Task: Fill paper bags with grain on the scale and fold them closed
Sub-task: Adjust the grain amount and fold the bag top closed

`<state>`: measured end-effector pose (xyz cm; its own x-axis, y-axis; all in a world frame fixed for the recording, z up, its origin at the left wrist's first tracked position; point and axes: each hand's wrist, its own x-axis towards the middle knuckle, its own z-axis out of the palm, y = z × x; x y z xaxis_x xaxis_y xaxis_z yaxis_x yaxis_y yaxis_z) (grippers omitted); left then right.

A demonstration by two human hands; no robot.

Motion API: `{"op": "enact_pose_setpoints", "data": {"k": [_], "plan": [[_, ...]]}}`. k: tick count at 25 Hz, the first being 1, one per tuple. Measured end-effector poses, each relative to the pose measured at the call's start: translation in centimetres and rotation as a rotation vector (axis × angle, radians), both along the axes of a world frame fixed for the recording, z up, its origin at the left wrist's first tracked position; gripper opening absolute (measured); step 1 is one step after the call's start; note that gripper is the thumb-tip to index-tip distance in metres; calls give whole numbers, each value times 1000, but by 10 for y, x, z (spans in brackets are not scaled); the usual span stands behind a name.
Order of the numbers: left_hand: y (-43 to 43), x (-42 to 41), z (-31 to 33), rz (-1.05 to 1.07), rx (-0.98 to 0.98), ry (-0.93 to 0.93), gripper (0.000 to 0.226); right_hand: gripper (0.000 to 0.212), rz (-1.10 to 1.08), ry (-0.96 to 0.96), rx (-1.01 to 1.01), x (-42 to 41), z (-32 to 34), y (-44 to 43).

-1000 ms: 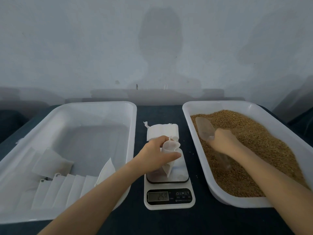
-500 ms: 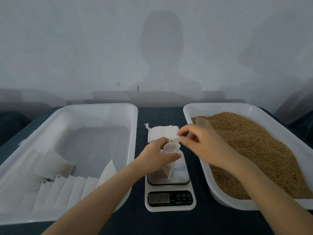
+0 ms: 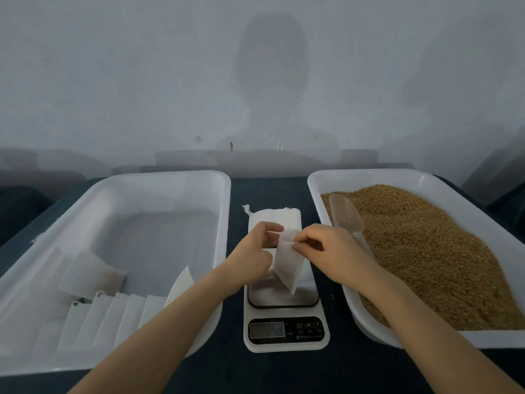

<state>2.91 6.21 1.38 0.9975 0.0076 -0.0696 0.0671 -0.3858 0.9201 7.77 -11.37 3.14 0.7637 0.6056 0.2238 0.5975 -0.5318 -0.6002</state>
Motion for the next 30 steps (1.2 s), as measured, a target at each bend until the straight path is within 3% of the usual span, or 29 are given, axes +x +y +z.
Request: {"op": "enact_pose_setpoints", "data": {"k": [3, 8, 11, 17, 23, 27, 30], "plan": [[0, 1, -1, 63, 21, -42, 44, 9, 6, 7, 62, -1, -1, 0], [4, -6, -3, 75, 327, -169, 13, 16, 5, 13, 137, 0, -1, -3], [7, -7, 4, 164, 396, -187, 24, 19, -42, -25, 227, 1, -2, -5], [12, -11, 13, 139, 427, -142, 15, 22, -41, -118, 294, 1, -2, -4], [17, -7, 8, 30, 576, -74, 12, 32, -24, 50, 53, 4, -5, -9], [17, -6, 7, -37, 550, -44, 33, 33, -45, 60, 62, 5, -5, -10], [18, -6, 6, -35, 556, -53, 35, 33, -46, 56, 70, 3, -4, -10]]}}
